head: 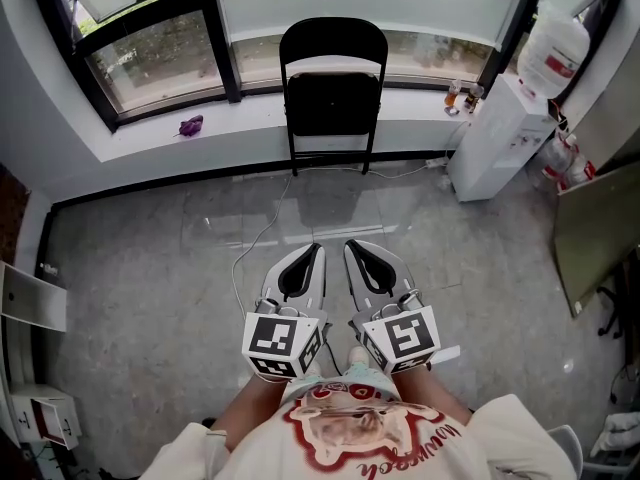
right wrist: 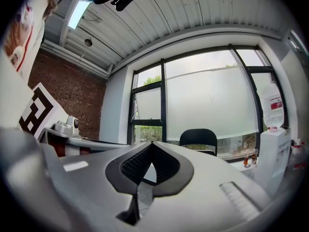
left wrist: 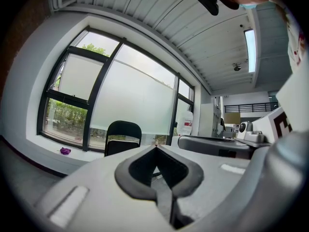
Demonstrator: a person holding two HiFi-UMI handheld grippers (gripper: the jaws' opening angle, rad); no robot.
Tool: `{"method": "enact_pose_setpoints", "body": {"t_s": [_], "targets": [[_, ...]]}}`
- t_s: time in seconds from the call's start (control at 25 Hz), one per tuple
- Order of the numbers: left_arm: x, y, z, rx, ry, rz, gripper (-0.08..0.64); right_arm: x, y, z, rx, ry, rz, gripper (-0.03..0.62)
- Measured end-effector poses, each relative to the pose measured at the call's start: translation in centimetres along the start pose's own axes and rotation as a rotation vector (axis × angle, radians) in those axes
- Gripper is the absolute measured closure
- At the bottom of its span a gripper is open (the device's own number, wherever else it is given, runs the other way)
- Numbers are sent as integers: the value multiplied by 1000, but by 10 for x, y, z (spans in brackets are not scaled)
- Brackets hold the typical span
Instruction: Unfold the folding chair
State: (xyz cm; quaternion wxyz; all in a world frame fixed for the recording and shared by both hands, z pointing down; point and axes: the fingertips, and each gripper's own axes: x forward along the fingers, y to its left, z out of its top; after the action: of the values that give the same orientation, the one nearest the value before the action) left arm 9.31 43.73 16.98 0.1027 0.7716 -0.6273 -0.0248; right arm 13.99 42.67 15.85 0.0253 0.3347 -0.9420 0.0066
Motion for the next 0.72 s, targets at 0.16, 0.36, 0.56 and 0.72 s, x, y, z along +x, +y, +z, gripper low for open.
{"method": "enact_pose_setpoints", "body": {"t_s": [0.16, 0.36, 0.56, 0.72], "targets": [[-13, 17, 1, 3, 3, 2, 555, 6, 9, 4, 32, -30, -23, 571], [-20, 37, -2, -4, 5, -2, 555, 12, 24, -2, 38, -56, -37, 571], [-13, 50, 11, -11, -20, -6, 555, 26, 23, 10, 60, -73, -33, 571], [4, 58, 16, 7, -41, -5, 555, 43, 12, 10, 29, -91, -30, 571]]}}
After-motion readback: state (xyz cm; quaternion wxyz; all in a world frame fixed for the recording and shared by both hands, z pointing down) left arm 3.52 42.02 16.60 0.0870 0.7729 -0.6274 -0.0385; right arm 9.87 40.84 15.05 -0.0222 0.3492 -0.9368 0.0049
